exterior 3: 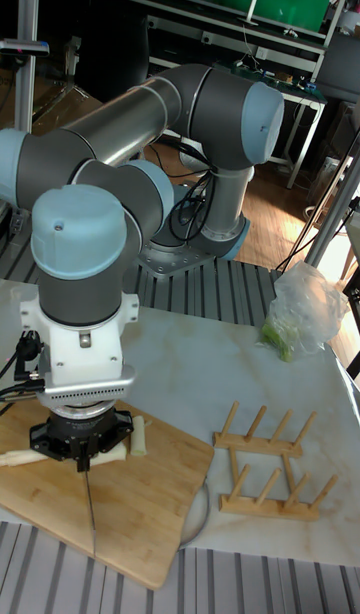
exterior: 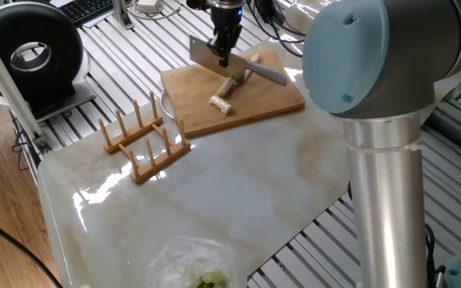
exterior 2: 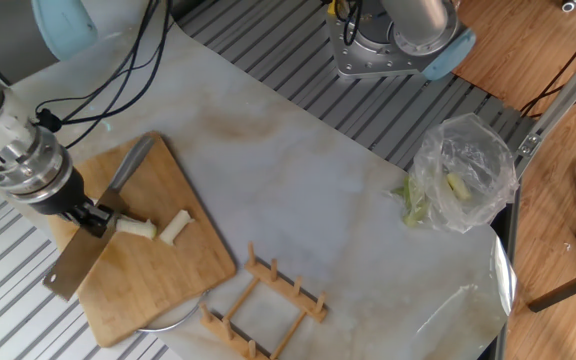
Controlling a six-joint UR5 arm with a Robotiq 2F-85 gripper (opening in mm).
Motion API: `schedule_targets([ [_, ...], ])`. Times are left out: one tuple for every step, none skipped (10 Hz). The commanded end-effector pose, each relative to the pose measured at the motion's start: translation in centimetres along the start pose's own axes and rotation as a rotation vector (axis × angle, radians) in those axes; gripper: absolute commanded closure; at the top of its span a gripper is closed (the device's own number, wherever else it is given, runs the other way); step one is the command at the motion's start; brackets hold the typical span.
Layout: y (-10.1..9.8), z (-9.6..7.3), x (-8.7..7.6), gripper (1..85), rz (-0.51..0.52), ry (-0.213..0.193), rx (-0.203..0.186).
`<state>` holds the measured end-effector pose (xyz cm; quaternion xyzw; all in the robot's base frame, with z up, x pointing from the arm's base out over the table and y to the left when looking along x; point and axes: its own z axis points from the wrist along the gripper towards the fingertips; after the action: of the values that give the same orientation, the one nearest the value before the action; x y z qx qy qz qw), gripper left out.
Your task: Chop the scallions
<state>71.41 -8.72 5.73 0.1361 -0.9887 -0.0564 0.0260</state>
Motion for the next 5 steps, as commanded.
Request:
schedule_targets([
  [0.3, -0.2, -0.3, 84.3, 0.011, -0.008, 0.004],
  [0.3, -0.5, -0.2, 84.3, 0.011, -0.003, 0.010],
  [0.4, -1.2, 0.0, 84.3, 0.010, 0.004, 0.013],
  [0.7, -2.2, 0.4, 84.3, 0.010, 0.017, 0.014],
  [0.9, -3.4, 0.8, 84.3, 0.010, 0.032, 0.022],
])
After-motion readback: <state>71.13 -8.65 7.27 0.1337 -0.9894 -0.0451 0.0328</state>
